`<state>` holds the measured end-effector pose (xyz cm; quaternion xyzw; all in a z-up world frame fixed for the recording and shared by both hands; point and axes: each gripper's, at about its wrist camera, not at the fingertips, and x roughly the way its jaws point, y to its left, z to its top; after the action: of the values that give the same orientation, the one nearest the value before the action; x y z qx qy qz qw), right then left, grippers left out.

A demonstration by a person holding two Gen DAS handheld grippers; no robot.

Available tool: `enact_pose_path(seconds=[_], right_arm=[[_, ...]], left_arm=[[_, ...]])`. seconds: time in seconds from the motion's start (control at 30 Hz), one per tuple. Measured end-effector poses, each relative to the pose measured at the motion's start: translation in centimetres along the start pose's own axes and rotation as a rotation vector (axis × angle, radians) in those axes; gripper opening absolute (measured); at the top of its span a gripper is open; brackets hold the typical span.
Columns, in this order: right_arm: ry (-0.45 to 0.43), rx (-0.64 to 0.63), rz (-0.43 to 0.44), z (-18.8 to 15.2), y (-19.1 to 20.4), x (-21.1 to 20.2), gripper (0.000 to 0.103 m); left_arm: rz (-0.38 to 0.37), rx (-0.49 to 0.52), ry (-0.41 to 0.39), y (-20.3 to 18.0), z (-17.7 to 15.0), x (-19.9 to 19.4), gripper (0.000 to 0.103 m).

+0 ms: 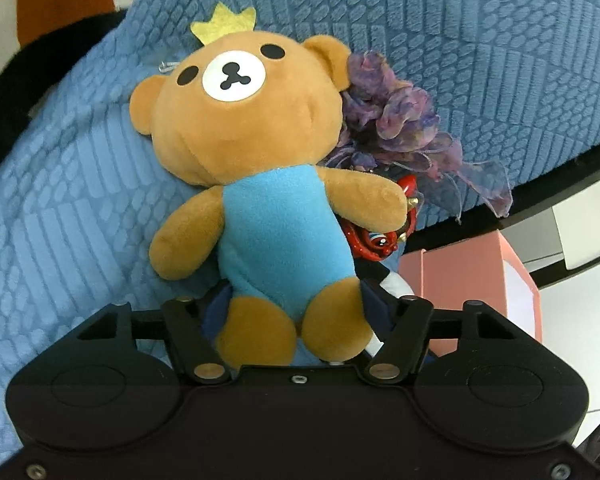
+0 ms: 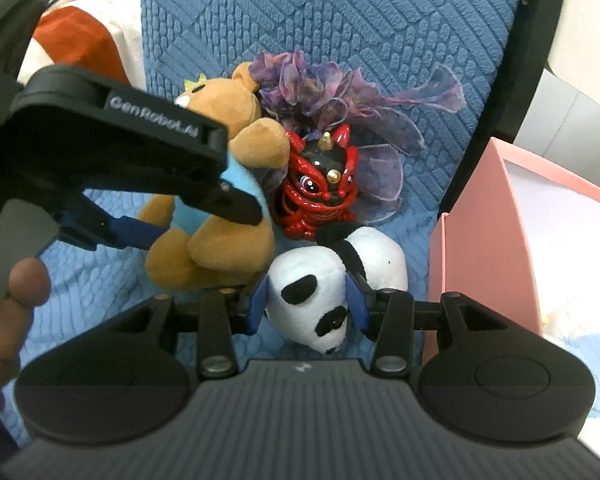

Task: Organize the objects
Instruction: 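Lift the panda plush with right tool toward the pink box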

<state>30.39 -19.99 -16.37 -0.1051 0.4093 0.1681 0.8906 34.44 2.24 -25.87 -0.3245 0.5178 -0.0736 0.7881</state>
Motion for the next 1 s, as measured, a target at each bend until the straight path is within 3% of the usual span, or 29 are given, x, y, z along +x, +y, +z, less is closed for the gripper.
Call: enact_pose_path(seconds=[0.37, 0.5, 0.57, 0.63, 0.73, 1.0], right_arm=[[0.016, 0.044, 0.022, -1.4, -0.2, -1.4, 0.046], [0.024, 0.081, 0.025, -1.6, -0.5, -1.7, 0.047], [0.026, 0.118, 0.023, -1.6, -0.9, -1.8, 0.052], [0.036, 0.190, 0.037, -1.6, -1.5, -1.8, 0.058], [0.056, 0.331, 0.069, -1.7, -2.6, -1.4, 0.059], [0.075, 0.699, 0.114, -2.6, -5.3, -0.1, 0.060]], left_arm=[[0.091, 0.143, -0.085, 0.2, -4.1, -5.4, 0.064], [0.110, 0.170, -0.097, -0.4, -4.4, -5.8, 0.070], [0.109, 0.150, -0.090, 0.1, -4.3, -6.1, 0.077], [0.089, 0.132, -0.096, 0.2, -4.1, -6.1, 0.082], [0.076, 0.121, -0.129, 0.1, -3.9, -6.4, 0.089], [0.168, 0.172, -0.195, -0.8, -3.4, -6.0, 0.089]])
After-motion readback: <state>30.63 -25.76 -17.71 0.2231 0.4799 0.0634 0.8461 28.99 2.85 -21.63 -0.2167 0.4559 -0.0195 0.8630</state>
